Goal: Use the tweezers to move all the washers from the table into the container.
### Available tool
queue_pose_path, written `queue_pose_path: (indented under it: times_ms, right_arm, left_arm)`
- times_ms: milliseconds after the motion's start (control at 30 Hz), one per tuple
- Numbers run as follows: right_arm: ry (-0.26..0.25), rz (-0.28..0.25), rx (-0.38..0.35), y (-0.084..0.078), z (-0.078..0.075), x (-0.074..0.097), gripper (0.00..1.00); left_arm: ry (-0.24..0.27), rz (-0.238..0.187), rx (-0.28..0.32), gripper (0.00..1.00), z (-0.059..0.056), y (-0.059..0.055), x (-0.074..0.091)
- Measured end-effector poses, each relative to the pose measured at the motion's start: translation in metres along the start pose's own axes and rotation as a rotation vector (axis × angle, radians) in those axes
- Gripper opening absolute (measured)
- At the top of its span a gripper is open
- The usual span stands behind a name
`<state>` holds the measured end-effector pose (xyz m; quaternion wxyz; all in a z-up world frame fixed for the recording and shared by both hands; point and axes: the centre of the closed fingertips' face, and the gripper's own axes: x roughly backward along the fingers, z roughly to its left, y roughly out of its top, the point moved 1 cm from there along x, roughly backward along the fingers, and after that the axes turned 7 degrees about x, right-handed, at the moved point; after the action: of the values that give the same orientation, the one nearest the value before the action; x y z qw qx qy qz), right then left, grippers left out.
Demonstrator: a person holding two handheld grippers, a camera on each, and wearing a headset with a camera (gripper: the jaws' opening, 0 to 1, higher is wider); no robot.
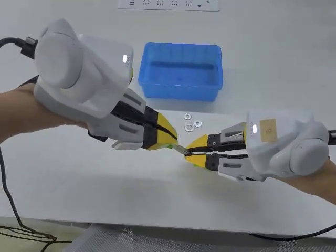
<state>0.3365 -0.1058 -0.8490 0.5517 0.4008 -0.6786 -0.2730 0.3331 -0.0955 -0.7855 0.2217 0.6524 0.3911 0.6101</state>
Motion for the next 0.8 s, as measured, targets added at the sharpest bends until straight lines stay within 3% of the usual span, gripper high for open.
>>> queue_pose_path:
  times_ms: [167, 333, 567, 800]
  right_arm:
    - [-0.009, -0.014, -0.005, -0.002, 0.0, 0.008, 0.06]
    - [-0.021, -0.048, -0.043, -0.005, 0.0, 0.013, 0.06]
    - [-0.02, -0.055, -0.044, -0.005, -0.001, 0.016, 0.06]
    - [-0.015, -0.063, -0.052, -0.007, -0.002, 0.017, 0.06]
  left_arm:
    - [-0.024, -0.066, -0.019, 0.05, -0.009, 0.019, -0.011]
    - [-0.029, -0.101, -0.034, 0.05, -0.011, 0.028, -0.02]
    - [-0.008, -0.073, -0.054, 0.07, -0.008, 0.023, -0.023]
    - [0.008, -0.074, -0.048, 0.09, -0.002, 0.019, -0.019]
